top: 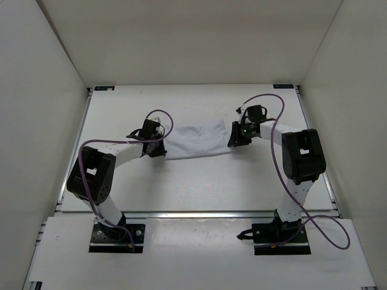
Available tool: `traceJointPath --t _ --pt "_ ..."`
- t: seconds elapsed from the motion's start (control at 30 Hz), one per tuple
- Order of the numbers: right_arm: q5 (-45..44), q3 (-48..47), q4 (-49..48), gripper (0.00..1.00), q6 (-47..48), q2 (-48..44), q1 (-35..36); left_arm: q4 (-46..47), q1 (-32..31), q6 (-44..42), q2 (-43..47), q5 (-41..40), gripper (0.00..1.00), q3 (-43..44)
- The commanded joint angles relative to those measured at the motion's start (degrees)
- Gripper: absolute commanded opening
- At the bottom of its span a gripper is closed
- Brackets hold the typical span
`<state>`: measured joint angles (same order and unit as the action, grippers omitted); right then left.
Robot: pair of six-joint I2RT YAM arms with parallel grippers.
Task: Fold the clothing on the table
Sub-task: Fold the skirt
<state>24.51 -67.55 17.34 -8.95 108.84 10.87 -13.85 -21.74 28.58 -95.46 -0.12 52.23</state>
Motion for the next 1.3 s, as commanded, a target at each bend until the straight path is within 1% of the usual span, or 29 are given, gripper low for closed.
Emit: traceJointPath --t 0.0,0.03,0.07,0.13,0.3,0.47,0.57,0.7,0.8,0.9,1.07,1.1,1.13,1.2,1.23,1.27 --pt "0.2 -0.5 -1.4 0.19 0.2 0.6 1.0 -1.5 -0.7 0.4 -0.8 -2.1 0.00 1.6" --pt "-0.1 -0.3 -1.3 0.11 -0.1 0.8 0.9 -1.9 -0.4 0.3 -1.0 -2.4 0.00 2.0" --pt "-0.3 -0.6 -1.3 0.06 -0.3 1.2 0.6 -1.9 -0.1 0.3 -0.9 -2.5 0.00 2.0" --pt "-0.6 -0.4 -0.8 0.02 -0.5 1.2 0.2 -2.3 -0.4 0.4 -1.1 -2.7 0.00 1.7" --pt "-1.1 1.1 -1.4 0.00 -0.9 0.1 -1.2 -3.3 -0.2 0.0 -1.5 -2.9 0.00 2.5" --pt "-1.9 2.0 -0.7 0.00 -1.3 -0.7 -2.6 -3.4 0.0 -0.1 -2.0 -2.4 0.00 2.4" --pt "-0.7 3.1 -2.2 0.00 -2.1 -1.6 -3.1 -3.1 0.6 -0.4 -2.0 -1.4 0.00 2.5" --pt "-0.3 2.8 -2.3 0.00 -2.5 -2.4 -3.1 -3.7 -0.6 -0.5 -3.4 -1.2 0.00 4.3" --pt "-2.0 0.3 -0.1 0.00 -1.5 -2.8 -3.5 -4.5 -1.2 -1.2 -4.0 -0.7 0.00 5.9" --pt "-4.1 -0.2 1.9 0.00 0.2 -3.1 -4.6 -5.6 -2.3 -1.9 -4.8 -0.8 0.00 7.6" --pt "-3.4 1.1 3.1 0.00 0.1 -3.5 -7.4 -6.1 -3.0 -2.1 -5.9 -0.1 0.00 8.5" --pt "-2.0 1.5 3.3 0.00 -0.2 -3.6 -7.5 -6.1 -3.0 -1.9 -5.9 -0.2 0.00 8.7" --pt "-1.7 1.3 3.4 0.05 -0.1 -3.8 -7.8 -5.9 -2.6 -2.0 -5.7 1.0 0.00 8.5" --pt "-2.8 1.3 4.1 0.25 0.1 -4.4 -7.4 -5.7 -2.3 -1.7 -5.4 1.3 0.02 8.6" --pt "-3.5 1.5 4.2 0.31 0.0 -4.2 -7.2 -5.7 -2.3 -1.8 -5.5 1.8 0.04 9.0" --pt "-3.2 1.2 4.6 0.46 0.4 -4.6 -7.0 -6.2 -2.1 -2.0 -5.4 1.9 0.06 9.3"
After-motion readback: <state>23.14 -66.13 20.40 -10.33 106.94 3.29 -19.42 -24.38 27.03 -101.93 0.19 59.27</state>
